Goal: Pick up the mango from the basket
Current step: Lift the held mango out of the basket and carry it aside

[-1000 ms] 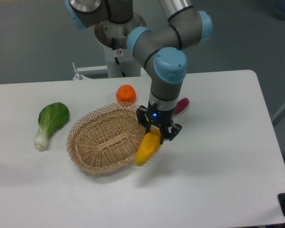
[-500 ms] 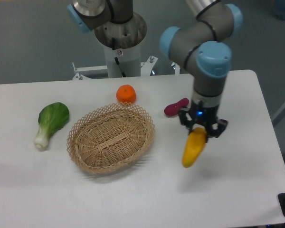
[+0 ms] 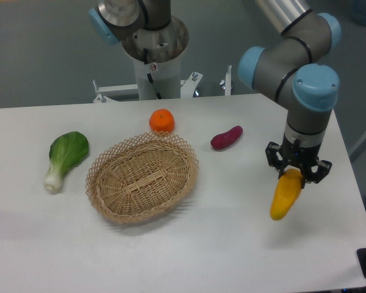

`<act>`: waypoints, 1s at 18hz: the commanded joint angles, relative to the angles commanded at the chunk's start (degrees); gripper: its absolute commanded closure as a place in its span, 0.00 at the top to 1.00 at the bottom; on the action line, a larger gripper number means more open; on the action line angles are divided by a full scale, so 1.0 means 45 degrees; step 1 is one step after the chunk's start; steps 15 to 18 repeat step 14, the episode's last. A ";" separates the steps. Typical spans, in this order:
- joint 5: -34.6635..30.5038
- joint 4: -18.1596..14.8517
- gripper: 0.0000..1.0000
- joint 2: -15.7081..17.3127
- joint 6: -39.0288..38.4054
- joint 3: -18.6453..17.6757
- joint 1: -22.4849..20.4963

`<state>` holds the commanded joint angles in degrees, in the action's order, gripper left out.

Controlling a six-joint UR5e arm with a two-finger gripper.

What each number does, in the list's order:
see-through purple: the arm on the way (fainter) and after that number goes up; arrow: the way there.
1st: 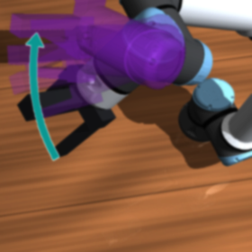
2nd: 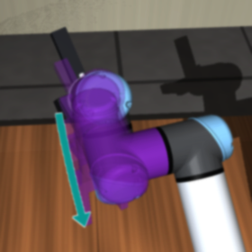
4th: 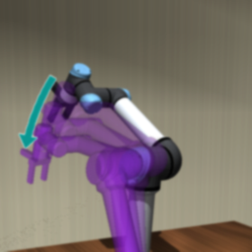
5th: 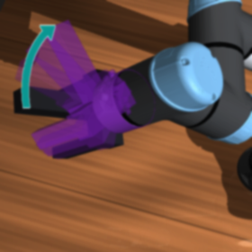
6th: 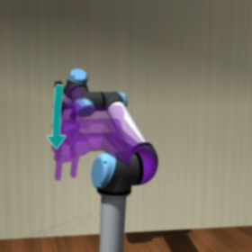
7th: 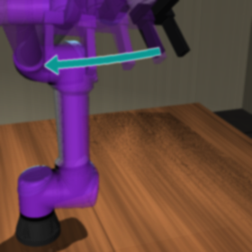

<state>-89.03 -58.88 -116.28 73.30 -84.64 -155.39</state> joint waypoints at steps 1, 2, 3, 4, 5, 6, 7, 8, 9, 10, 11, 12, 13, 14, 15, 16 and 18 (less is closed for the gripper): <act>0.0000 -0.0001 0.21 -0.0019 0.0000 0.0020 0.0000; 0.0000 0.0019 0.21 -0.0020 0.0000 0.0020 0.0000; 0.0000 0.0019 0.21 -0.0020 0.0000 0.0020 0.0000; 0.0000 0.0077 0.21 -0.0058 0.0000 0.0020 0.0000; 0.0000 0.0097 0.21 -0.0117 0.0000 0.0039 0.0000; 0.0000 0.0136 0.21 -0.0117 0.0019 0.0039 0.0000; 0.0000 0.0136 0.21 -0.0137 0.0020 0.0039 -0.0020; 0.0000 0.0136 0.21 -0.0137 0.0020 0.0039 -0.0039; 0.0000 0.0136 0.21 -0.0137 0.0058 0.0039 -0.0039; 0.0000 0.0097 0.21 -0.0137 0.0213 0.0020 -0.0039; 0.0000 0.0058 0.21 -0.0137 0.0331 0.0039 -0.0059; -0.0019 0.0077 0.21 -0.0137 0.0351 0.0020 -0.0039; -0.0020 0.0078 0.21 -0.0137 0.0352 0.0020 -0.0059; -0.0116 0.0078 0.21 -0.0137 0.0352 0.0020 -0.0059; -0.0116 0.0078 0.21 -0.0137 0.0352 0.0020 -0.0059; -0.0116 0.0078 0.21 -0.0137 0.0352 0.0020 -0.0059; -0.0116 0.0078 0.21 -0.0137 0.0352 0.0020 -0.0059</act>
